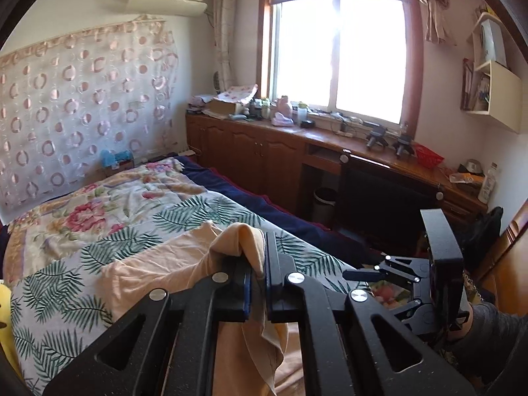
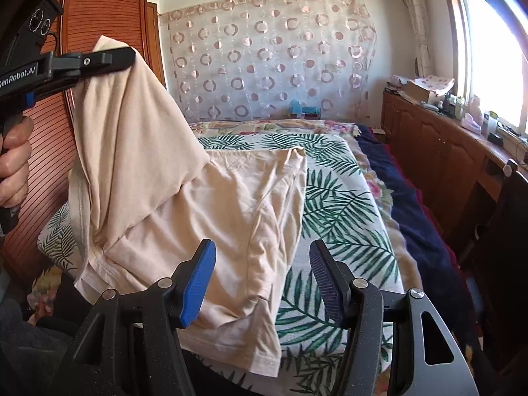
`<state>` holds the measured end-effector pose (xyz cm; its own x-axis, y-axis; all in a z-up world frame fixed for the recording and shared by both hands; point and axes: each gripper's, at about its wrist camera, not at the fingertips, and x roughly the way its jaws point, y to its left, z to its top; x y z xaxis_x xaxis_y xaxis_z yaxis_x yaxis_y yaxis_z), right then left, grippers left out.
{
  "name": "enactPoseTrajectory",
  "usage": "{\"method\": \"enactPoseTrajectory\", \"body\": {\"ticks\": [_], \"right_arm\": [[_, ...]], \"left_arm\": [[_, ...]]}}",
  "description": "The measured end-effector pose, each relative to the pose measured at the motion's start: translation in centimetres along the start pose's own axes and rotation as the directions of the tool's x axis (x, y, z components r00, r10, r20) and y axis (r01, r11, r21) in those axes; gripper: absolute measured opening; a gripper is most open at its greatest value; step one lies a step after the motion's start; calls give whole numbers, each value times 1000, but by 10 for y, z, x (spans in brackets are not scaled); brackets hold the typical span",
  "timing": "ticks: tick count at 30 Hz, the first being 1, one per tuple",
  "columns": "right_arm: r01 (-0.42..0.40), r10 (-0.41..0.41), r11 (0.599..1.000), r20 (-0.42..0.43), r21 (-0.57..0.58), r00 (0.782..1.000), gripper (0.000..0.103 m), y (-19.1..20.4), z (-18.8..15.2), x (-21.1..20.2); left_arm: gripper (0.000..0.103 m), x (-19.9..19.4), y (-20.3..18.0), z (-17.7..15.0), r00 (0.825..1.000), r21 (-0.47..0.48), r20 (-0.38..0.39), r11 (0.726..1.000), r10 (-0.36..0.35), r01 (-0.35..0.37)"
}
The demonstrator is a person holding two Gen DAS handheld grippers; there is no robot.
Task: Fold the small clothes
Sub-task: 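Grasp a shirt corner with the left gripper and lift it, then fold the corner over the shirt and open the left gripper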
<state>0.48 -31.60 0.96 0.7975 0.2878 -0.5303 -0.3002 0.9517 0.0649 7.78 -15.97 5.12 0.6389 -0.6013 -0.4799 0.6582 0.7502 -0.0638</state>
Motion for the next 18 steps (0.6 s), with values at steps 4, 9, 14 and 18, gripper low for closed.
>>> {"method": "enactPoseTrajectory", "body": {"ticks": [4, 9, 14, 18], "right_arm": [[7, -7, 1000, 2, 18, 1000, 61, -6, -3, 0], [14, -14, 1000, -15, 22, 1000, 61, -9, -5, 6], [13, -13, 1000, -11, 17, 1000, 61, -10, -1, 2], [2, -2, 1000, -10, 9, 1000, 61, -8, 2, 6]], "left_arm": [[7, 16, -3, -9, 997, 7, -71, 1000, -11, 12], [43, 16, 6, -25, 994, -19, -102, 999, -30, 28], [65, 6, 20, -41, 994, -58, -112, 998, -10, 4], [82, -2, 25, -54, 990, -62, -138, 998, -22, 14]]}}
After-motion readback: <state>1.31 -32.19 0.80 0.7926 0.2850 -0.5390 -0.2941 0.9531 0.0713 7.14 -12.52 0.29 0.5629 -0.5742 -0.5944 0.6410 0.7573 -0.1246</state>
